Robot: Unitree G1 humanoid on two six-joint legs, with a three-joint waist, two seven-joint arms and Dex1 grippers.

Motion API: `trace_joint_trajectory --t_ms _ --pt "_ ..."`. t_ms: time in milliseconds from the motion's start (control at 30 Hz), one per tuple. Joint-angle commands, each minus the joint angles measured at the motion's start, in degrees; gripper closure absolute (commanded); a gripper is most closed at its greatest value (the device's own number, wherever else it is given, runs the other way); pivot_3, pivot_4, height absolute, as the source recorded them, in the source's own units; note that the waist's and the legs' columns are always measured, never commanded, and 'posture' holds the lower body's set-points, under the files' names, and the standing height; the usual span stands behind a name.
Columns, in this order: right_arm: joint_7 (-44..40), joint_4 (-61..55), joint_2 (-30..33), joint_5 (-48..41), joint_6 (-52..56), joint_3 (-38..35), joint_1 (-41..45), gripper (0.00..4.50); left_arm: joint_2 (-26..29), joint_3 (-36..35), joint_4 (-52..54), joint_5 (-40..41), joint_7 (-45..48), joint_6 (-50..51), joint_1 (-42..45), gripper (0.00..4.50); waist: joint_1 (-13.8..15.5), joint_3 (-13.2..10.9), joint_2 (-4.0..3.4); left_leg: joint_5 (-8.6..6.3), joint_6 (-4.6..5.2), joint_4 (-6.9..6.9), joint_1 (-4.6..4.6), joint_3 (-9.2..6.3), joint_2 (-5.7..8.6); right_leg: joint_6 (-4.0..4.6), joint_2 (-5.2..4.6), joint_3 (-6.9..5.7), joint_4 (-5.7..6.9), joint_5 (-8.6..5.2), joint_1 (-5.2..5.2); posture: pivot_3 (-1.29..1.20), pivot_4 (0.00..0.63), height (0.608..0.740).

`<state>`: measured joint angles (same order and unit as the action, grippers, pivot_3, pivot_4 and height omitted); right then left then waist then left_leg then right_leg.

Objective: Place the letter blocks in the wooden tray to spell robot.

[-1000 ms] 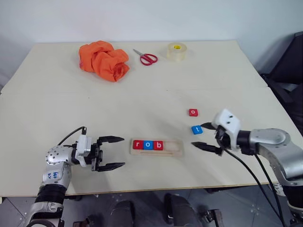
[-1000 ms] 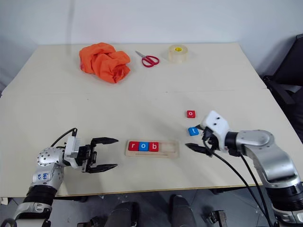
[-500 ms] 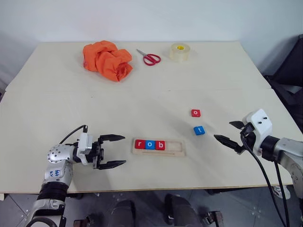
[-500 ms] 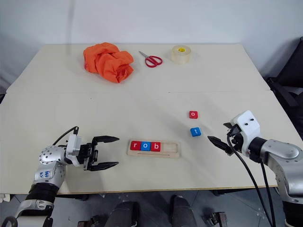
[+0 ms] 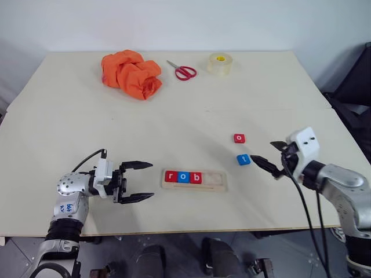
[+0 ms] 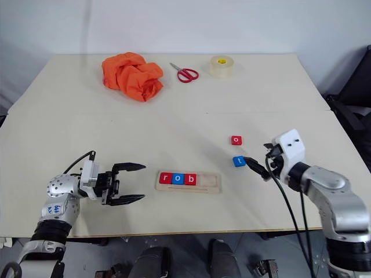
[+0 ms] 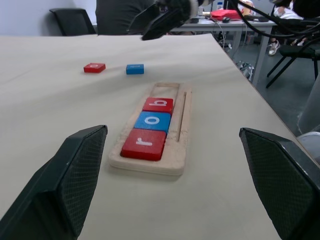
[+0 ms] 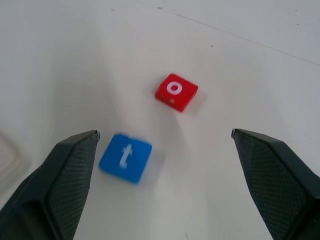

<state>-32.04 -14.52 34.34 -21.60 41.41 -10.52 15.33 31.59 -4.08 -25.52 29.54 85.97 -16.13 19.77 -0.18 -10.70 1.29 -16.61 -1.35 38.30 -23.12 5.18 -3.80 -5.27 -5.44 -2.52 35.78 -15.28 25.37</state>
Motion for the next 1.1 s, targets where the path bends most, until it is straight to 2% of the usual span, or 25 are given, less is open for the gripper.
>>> trace_joint_trajectory --t_ms 33,233,433,700,900,1100 --pt "6.43 5.94 -5.79 2.7 -2.92 2.02 6.04 0.07 0.7 -0.44 2.49 0.7 2.58 0.47 -0.47 0.0 -0.13 0.0 0.0 0.0 0.0 -0.01 0.0 0.01 0.0 0.0 -0.01 0.01 0.0 0.0 0.01 0.0 0.15 0.74" --pt "12.59 16.49 -13.74 7.07 -7.31 4.98 13.02 0.07 1.21 -0.96 4.23 0.98 2.07 1.02 -1.52 0.0 -0.15 0.0 -0.01 0.01 0.0 -0.06 0.0 0.03 -0.01 0.02 0.01 0.02 0.04 -0.01 0.03 0.0 0.15 0.74" --pt "16.52 23.75 -17.25 10.77 -9.58 6.75 15.52 0.07 1.52 -1.49 6.0 1.15 1.24 1.22 -3.06 0.0 -0.17 0.0 -0.01 0.01 0.01 -0.05 -0.05 0.07 0.01 0.01 -0.02 0.05 0.02 0.0 0.03 0.0 0.15 0.74" --pt "19.65 23.72 -19.08 12.14 -10.18 6.0 15.47 0.07 1.6 -1.99 7.46 1.16 0.52 1.47 -4.41 0.0 -1.04 0.01 -0.02 0.01 0.01 -0.06 0.01 0.06 -0.02 0.02 0.0 0.05 0.06 0.0 0.03 0.0 0.15 0.74" --pt "18.44 23.03 -18.0 12.32 -11.0 6.45 16.12 0.07 1.26 -1.86 7.28 0.97 0.29 1.41 -4.05 0.0 -1.45 0.01 -0.02 0.02 0.01 -0.07 0.01 0.05 -0.01 0.01 -0.01 0.06 0.07 0.0 0.03 0.0 0.15 0.74" --pt "17.3 27.72 -16.78 13.13 -14.8 5.95 19.54 0.07 0.75 -1.6 6.86 0.79 0.14 1.23 -3.58 0.0 -1.57 0.01 -0.02 0.02 0.01 -0.07 0.01 0.06 -0.01 0.01 -0.01 0.06 0.06 0.0 0.03 0.0 0.15 0.74"
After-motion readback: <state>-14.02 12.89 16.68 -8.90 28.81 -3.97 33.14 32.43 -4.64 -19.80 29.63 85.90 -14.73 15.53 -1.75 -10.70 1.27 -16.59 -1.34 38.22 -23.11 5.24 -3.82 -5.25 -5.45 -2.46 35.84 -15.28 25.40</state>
